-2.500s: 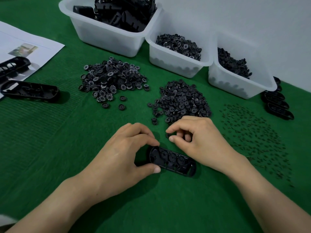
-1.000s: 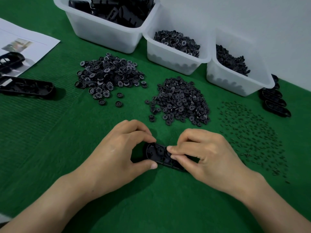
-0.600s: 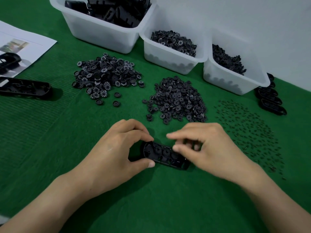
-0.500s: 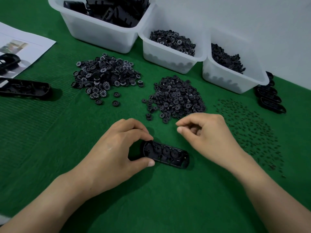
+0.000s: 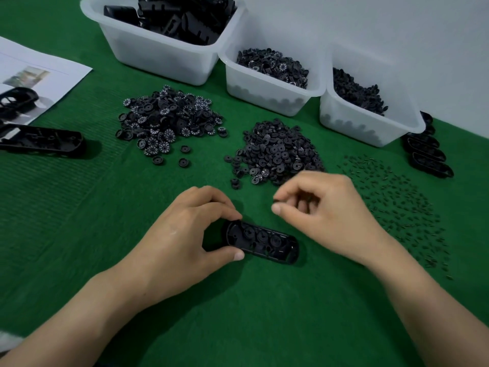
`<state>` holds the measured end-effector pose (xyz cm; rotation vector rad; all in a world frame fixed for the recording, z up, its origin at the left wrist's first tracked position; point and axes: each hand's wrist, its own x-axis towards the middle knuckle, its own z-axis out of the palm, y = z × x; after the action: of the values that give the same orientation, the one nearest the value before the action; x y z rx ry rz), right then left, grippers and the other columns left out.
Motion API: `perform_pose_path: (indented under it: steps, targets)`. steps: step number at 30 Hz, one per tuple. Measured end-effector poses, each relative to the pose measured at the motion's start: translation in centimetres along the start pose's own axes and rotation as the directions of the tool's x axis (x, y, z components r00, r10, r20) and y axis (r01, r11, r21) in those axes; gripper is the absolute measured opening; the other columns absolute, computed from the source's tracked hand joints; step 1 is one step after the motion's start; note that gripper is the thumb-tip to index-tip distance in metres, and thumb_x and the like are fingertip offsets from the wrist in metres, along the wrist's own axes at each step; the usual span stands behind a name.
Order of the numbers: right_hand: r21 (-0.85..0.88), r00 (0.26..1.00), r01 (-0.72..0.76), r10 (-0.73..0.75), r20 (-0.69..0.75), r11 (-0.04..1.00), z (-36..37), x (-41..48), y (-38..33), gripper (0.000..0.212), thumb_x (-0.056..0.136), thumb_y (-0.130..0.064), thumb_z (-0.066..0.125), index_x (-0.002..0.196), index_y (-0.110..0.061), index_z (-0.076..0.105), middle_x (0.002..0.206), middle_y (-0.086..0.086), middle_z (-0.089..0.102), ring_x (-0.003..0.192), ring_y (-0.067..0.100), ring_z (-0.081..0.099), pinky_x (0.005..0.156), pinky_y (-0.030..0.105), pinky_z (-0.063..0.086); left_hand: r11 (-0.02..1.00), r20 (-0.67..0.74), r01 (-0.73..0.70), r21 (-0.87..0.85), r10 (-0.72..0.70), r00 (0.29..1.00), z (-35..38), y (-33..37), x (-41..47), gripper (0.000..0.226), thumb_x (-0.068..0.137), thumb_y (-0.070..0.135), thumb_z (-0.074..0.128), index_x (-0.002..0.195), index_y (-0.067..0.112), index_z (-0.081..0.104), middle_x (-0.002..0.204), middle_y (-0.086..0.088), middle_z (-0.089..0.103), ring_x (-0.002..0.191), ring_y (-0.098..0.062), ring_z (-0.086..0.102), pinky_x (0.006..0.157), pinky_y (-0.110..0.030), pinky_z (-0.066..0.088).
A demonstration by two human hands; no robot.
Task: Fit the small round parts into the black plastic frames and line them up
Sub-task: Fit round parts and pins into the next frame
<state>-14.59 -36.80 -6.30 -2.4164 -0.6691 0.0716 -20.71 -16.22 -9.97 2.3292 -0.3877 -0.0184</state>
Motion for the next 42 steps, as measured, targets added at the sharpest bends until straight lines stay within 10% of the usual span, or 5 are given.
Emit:
perform_pose_path:
  steps: [8, 22, 35, 42]
  targets:
    - [-0.193, 0.977, 0.209, -0.198, 0.076, 0.959, 0.2, -3.7, 0.1, 0.011, 0.079, -0.022, 0.071, 0.089, -0.017, 0.073, 0.080, -0.002, 0.061, 0.068, 0.016, 0.059, 0.059, 0.036, 0.052, 1.000, 0.000, -0.005, 0.010, 0.005, 1.000, 0.1, 0.0, 0.1, 0.052, 0.064, 0.062, 0.053, 0.102, 0.029, 0.064, 0.104, 0.021, 0.051, 0.100, 0.001, 0.045, 0.089, -0.006, 0.032]
    - [-0.196, 0.961, 0.275, -0.271, 0.048, 0.941, 0.5, -3.8, 0.3, 0.010, 0.078, -0.018, 0.072, 0.087, -0.015, 0.075, 0.075, -0.002, 0.061, 0.061, 0.014, 0.057, 0.052, 0.033, 0.051, 1.000, -0.020, -0.006, 0.026, 0.006, 1.000, 0.1, 0.1, 0.1, 0.049, 0.064, 0.059, 0.056, 0.101, 0.028, 0.065, 0.103, 0.018, 0.053, 0.099, -0.001, 0.048, 0.085, -0.013, 0.038]
    - [-0.048, 0.992, 0.112, -0.109, 0.070, 0.993, -0.1, -3.8, 0.5, 0.020, 0.082, -0.004, 0.064, 0.091, -0.020, 0.073, 0.085, -0.009, 0.061, 0.073, -0.002, 0.054, 0.065, 0.008, 0.039, 0.999, -0.016, -0.005, 0.051, 0.006, 1.000, 0.1, 0.3, 0.2, 0.051, 0.063, 0.060, 0.056, 0.102, 0.029, 0.064, 0.103, 0.019, 0.052, 0.100, -0.002, 0.048, 0.085, -0.014, 0.037]
    - [0.130, 0.972, -0.095, 0.120, -0.201, 0.987, -5.0, -5.7, 3.3, 0.023, 0.084, -0.010, 0.060, 0.088, -0.031, 0.068, 0.083, -0.014, 0.068, 0.073, 0.002, 0.063, 0.064, 0.014, 0.050, 0.993, 0.057, -0.053, 0.102, 0.047, 0.997, 1.6, 2.3, 0.8, 0.046, 0.064, 0.054, 0.064, 0.104, 0.031, 0.062, 0.105, 0.020, 0.049, 0.100, 0.001, 0.040, 0.089, -0.002, 0.026]
